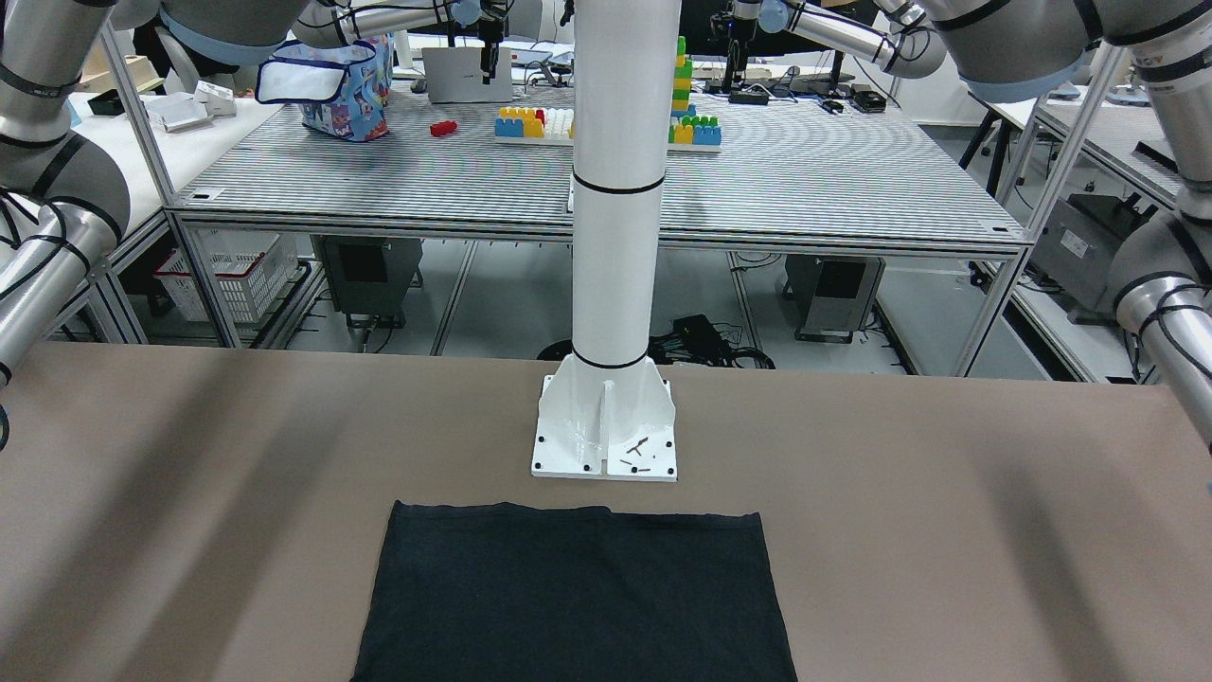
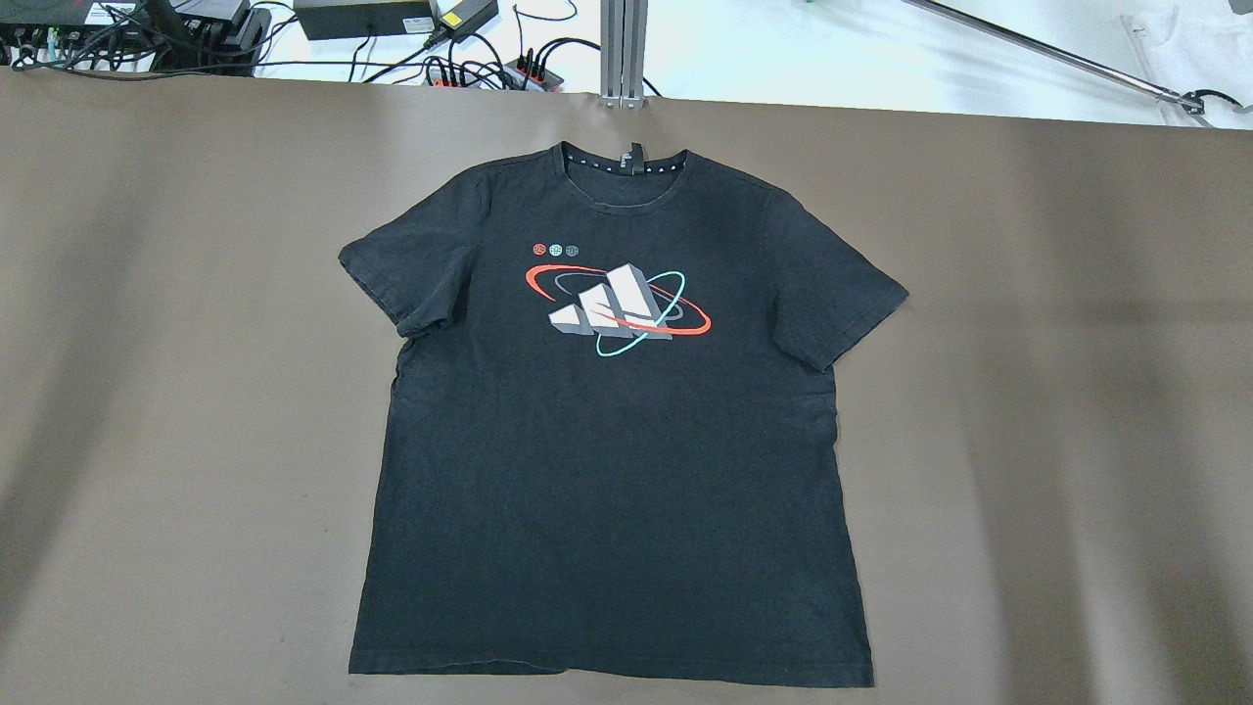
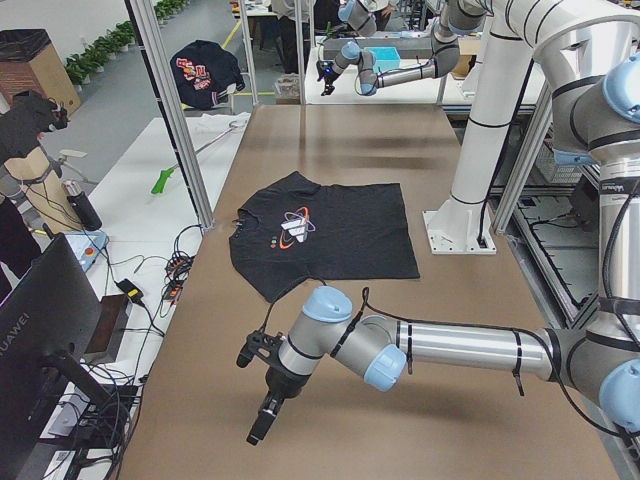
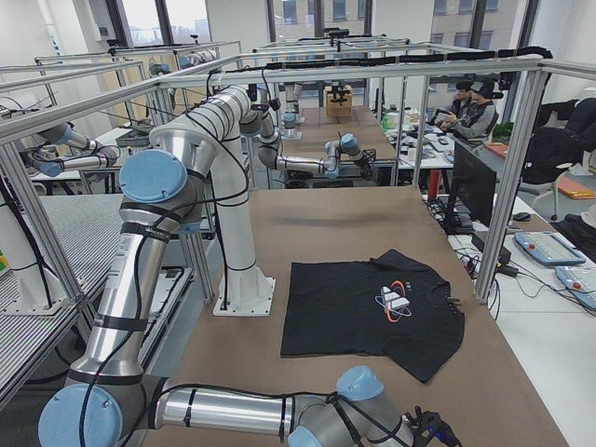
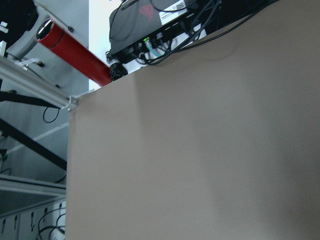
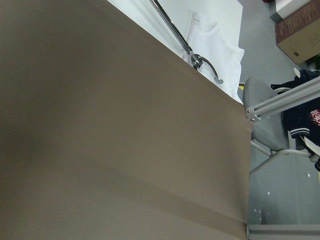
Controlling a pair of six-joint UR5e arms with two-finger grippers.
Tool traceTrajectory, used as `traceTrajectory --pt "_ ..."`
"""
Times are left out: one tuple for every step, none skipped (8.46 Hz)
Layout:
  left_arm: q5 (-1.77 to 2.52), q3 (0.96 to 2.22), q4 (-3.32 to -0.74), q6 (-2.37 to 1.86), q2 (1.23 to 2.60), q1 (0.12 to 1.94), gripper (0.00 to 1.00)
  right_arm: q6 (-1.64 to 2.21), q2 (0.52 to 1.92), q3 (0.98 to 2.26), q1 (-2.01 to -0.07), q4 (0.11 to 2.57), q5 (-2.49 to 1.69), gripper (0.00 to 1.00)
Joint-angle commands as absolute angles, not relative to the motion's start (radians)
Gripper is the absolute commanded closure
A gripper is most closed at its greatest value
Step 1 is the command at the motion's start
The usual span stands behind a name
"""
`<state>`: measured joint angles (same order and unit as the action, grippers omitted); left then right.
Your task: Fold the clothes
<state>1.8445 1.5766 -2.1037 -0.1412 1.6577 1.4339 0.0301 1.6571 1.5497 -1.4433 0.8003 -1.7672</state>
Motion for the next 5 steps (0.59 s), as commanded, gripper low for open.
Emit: traceTrajectory --pt "1.943 1.456 -2.118 -0.124 1.794 1.402 0.0 0.078 1.53 1.51 -1.383 0.862 -1.842 0.05" --pt "2.012 1.407 -2.12 -0.13 1.845 1.385 0.0 0.181 1.476 1.499 -1.324 0.862 -1.856 0.04" --pt "2.041 1.375 -2.12 -0.158 1.891 1.355 0.0 0.309 1.429 1.49 -1.246 0.864 -1.856 0.05" --pt "2.042 1.37 -2.12 -0.251 1.929 1.294 0.0 0.433 1.358 1.471 -1.15 0.864 -1.849 0.06" --pt "2.039 1.361 -2.121 -0.341 1.969 1.232 0.0 0.543 1.311 1.457 -1.082 0.865 -1.844 0.06"
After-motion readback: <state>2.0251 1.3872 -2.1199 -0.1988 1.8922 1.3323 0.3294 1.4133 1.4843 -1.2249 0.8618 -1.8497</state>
